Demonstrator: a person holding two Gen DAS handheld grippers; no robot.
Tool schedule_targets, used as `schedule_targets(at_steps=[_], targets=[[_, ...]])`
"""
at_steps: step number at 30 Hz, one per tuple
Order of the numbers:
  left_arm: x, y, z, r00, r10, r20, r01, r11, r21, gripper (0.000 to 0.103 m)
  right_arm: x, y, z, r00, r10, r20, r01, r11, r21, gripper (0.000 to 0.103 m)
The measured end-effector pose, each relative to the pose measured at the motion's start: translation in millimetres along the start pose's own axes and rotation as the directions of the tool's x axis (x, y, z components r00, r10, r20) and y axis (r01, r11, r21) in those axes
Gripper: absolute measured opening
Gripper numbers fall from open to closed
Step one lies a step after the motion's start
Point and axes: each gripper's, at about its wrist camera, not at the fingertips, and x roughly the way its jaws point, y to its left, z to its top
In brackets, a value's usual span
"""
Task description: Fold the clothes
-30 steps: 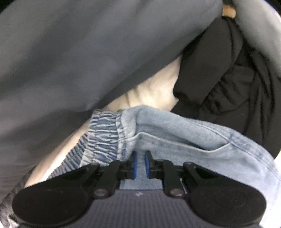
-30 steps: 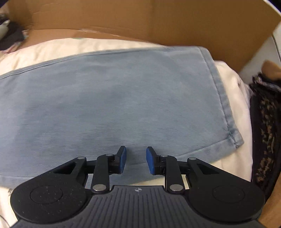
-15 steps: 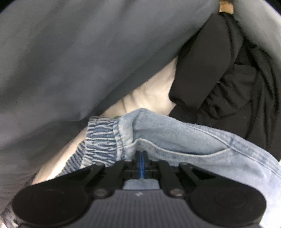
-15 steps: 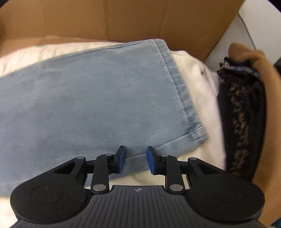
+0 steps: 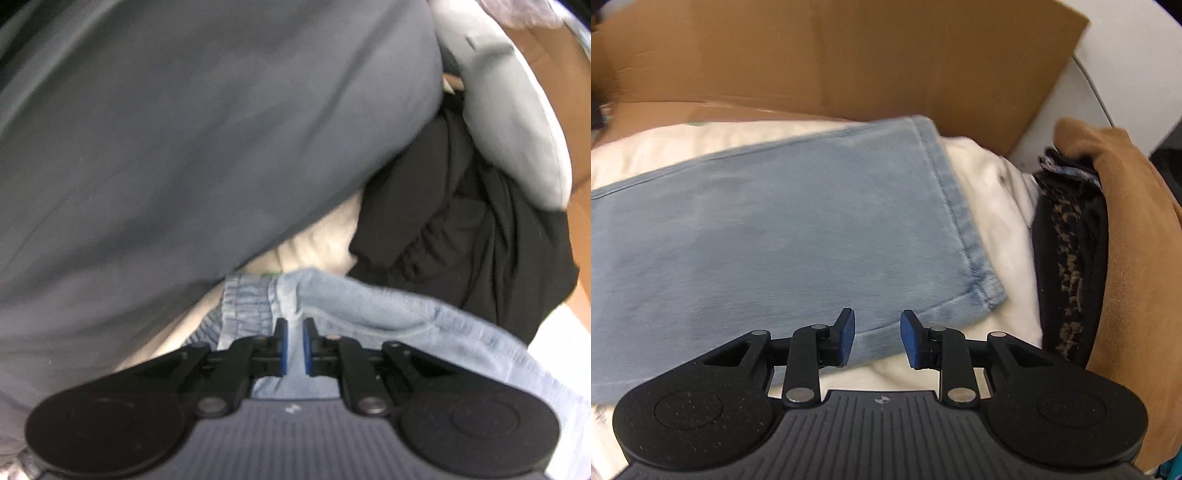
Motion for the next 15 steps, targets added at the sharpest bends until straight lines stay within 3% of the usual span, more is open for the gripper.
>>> schedule_targets(at_steps=[4,10,15], targets=[[11.9,3.4,2.7,0.999,0.031,-0.034,-0.029,0.999,0.045,0.009,-24.3,10.6,-8.9,0.997,0.064,0.035,-0.062,0.997,-0.053,0.033],[35.9,12.2,-3.5,0.995,0.048,-0.089,-0.048,0.999,0.010,0.009,-54.1,12.4,-38.2,0.995,0.090,0.033,-0.087,0.992,-0.095,0.033],[53.2,23.9,-1.8,0.997,0.027,-0.074,-0.033,0.996,-0.083,0.010,-83.5,1.2,-68.3,0.996,0.092,0.016,-0.090,0.992,-0.083,0.033]])
